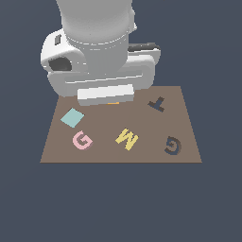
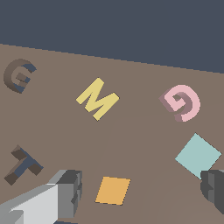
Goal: Insert a designated object into the corresponding slot on a board.
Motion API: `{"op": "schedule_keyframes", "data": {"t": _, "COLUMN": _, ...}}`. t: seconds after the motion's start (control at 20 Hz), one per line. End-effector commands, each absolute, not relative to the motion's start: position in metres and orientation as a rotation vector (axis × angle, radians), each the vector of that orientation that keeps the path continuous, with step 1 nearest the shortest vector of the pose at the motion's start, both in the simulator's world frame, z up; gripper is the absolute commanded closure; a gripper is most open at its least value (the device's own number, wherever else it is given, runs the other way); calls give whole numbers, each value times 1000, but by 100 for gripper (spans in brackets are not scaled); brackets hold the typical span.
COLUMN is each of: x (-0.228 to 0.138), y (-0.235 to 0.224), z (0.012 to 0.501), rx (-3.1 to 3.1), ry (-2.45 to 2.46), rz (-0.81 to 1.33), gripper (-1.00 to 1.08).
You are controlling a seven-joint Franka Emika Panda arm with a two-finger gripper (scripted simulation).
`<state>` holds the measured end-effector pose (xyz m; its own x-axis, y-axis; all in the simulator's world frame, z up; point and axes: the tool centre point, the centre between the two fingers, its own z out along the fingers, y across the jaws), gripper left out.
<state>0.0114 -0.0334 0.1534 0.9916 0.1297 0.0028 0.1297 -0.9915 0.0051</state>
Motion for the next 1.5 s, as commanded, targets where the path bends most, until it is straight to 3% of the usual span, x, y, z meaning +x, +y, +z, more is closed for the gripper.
{"op": "schedule_keyframes", "data": {"t": 0.0, "x": 14, "y": -41, "z": 146, "rx": 3125, "ry": 272, "rz": 4, "gripper": -92}}
{"op": "schedule_keyframes", "data": {"t": 0.8, "x": 55, "y": -102, "z": 82, "rx": 3013, "ry": 889, "rz": 2, "gripper": -92}}
{"op": "schedule_keyframes", "data": {"t": 1.45, "x": 84, "y": -122, "z": 53, "rx": 2915, "ry": 1171, "rz": 0, "gripper": -92}}
